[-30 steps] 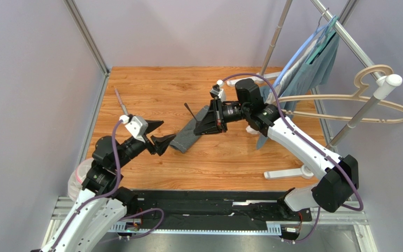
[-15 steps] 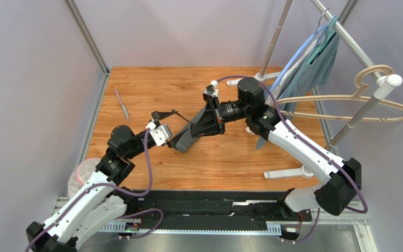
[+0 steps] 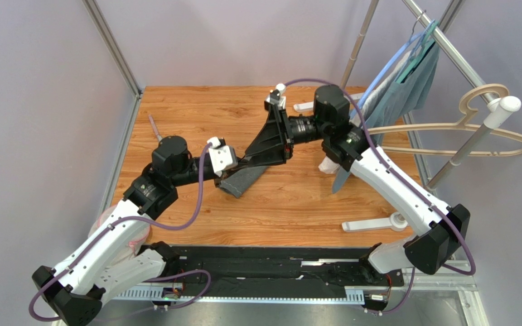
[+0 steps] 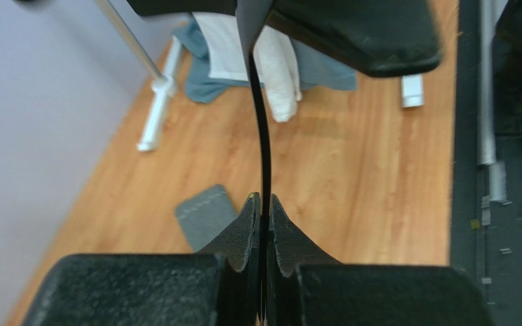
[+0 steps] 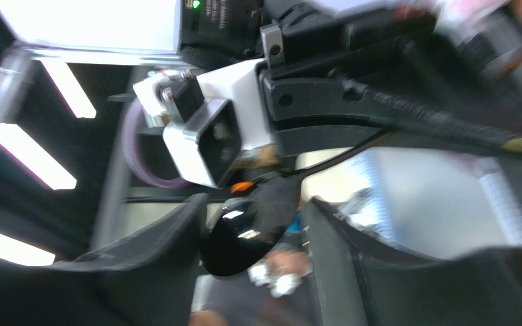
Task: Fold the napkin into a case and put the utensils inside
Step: Pass from the right arm to the left, then pass from the left arm to the right
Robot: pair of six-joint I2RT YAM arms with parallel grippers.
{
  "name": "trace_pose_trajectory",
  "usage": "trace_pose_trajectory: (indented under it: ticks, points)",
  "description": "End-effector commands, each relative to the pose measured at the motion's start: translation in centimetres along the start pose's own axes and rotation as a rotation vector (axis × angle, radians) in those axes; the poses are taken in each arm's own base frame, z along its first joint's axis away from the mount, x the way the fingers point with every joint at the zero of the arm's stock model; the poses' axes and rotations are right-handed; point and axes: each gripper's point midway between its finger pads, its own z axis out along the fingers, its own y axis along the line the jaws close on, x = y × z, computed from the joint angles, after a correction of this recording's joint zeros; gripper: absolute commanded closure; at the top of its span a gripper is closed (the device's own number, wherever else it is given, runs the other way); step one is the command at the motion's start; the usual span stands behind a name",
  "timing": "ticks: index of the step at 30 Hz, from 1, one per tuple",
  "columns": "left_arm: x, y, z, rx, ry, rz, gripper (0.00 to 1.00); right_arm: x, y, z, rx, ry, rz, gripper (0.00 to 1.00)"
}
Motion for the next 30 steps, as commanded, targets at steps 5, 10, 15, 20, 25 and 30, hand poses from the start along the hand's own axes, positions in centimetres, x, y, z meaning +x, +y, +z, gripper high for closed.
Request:
trace_pose_trajectory:
  ticks: [5, 10, 15, 20, 25, 30]
  points:
    - [0.1, -6.6, -0.7, 0.205, 0.030, -0.703, 1.00, -5.0, -7.7, -4.7, 0.532, -0.150, -0.676, 0.26]
    - [-0.5, -9.0, -0.9, 0.313, 0.041, -0.977, 1.00, -8.0, -9.4, -7.3, 0.688, -0.288, -0.975, 0.25]
    - [-0.9, -10.3, -1.2, 0.400, 0.055, -1.113, 1.00, -7.7, -8.2, -8.2, 0.691, -0.311, -1.141, 0.25]
    - [-0.8, -11.0, -1.1, 0.468, 0.089, -1.195, 1.00, -6.7, -8.2, -5.9, 0.555, -0.193, -1.172, 0.32]
    - [-0.4, -11.3, -1.0, 0.504, 0.114, -1.225, 1.00, -6.9, -7.5, -4.5, 0.482, -0.172, -1.166, 0.47]
    - [0.4, -11.2, -0.9, 0.505, 0.130, -1.244, 1.00, -7.0, -6.6, -3.8, 0.436, -0.161, -1.137, 0.63]
